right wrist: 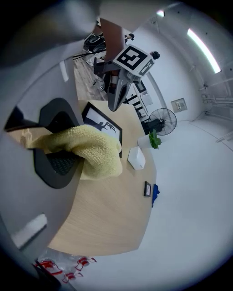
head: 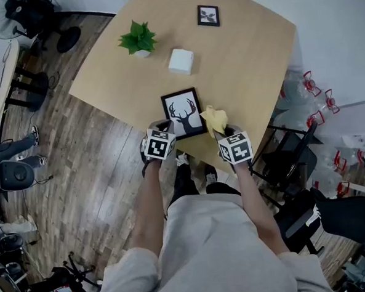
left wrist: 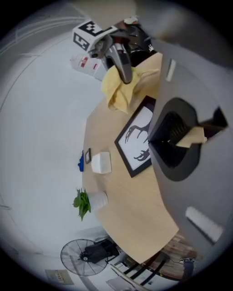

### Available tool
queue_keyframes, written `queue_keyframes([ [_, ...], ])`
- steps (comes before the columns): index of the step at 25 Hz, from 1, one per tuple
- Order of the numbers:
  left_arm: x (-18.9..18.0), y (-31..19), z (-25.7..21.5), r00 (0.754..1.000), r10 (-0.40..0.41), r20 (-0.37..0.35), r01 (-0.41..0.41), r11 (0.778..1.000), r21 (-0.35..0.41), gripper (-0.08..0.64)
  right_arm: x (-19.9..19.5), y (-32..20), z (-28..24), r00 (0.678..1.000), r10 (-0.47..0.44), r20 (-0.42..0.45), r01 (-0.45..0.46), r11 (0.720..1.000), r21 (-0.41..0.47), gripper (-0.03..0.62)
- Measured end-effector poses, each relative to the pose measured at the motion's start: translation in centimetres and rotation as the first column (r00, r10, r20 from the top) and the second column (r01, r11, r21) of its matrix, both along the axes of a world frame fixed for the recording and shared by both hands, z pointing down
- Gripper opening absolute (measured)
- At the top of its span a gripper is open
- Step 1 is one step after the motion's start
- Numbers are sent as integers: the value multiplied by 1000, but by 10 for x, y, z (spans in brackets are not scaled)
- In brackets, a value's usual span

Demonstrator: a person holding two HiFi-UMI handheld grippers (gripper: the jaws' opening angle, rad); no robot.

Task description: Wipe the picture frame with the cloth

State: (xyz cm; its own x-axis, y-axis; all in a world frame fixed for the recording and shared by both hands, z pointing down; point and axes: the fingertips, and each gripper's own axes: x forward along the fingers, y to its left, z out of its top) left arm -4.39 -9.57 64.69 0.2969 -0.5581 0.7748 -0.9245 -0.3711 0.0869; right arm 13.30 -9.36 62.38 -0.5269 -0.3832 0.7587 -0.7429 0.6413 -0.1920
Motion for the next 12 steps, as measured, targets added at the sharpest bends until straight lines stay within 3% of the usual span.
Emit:
queue_keyframes([
  [4,-2,22,-28,989,-139,-51,142,988,58,52,0,10,-14,998,-21,60,18,998,54,51],
  [7,-4,36,-53,968,-231,-101,241,964,108,52,-3,17,-31,993,-53,103,41,993,112,51],
  [12,6,63,-83,937,-316,-146,339,923,182,52,-3,33,-48,979,-100,175,73,985,154,51],
])
